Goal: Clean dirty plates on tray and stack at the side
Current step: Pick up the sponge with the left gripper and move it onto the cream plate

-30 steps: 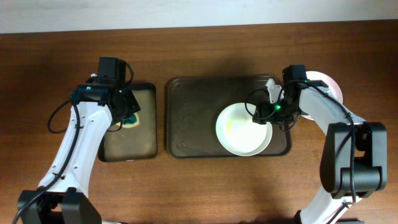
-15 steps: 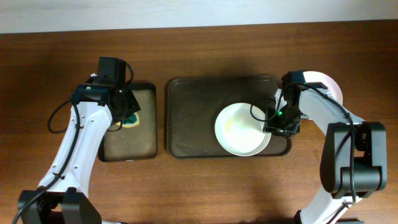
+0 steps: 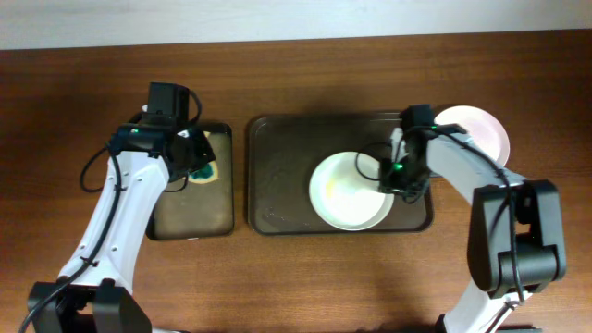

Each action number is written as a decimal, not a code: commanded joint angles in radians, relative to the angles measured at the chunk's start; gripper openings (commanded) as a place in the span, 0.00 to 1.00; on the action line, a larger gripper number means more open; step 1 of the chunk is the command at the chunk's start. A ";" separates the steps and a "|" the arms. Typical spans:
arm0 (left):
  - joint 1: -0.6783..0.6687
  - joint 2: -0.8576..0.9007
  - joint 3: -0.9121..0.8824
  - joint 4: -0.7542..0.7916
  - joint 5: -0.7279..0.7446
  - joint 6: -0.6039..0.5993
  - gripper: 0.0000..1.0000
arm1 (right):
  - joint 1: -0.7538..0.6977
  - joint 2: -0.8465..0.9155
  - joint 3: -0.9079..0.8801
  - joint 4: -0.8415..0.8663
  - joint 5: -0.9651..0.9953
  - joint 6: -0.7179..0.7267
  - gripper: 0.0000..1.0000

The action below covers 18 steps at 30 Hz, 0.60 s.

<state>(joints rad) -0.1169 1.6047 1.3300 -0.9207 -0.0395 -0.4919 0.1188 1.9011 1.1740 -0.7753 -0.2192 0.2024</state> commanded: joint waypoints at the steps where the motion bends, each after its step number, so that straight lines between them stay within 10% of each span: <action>1: -0.051 -0.002 -0.004 0.006 0.048 0.042 0.00 | 0.074 0.009 -0.018 0.027 0.072 0.006 0.28; 18: -0.310 0.080 -0.008 0.128 0.127 0.034 0.00 | 0.105 0.009 -0.018 0.093 0.073 0.016 0.04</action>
<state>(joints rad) -0.3813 1.6310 1.3293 -0.8188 0.0341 -0.4706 0.2165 1.8999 1.1740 -0.6956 -0.1776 0.2100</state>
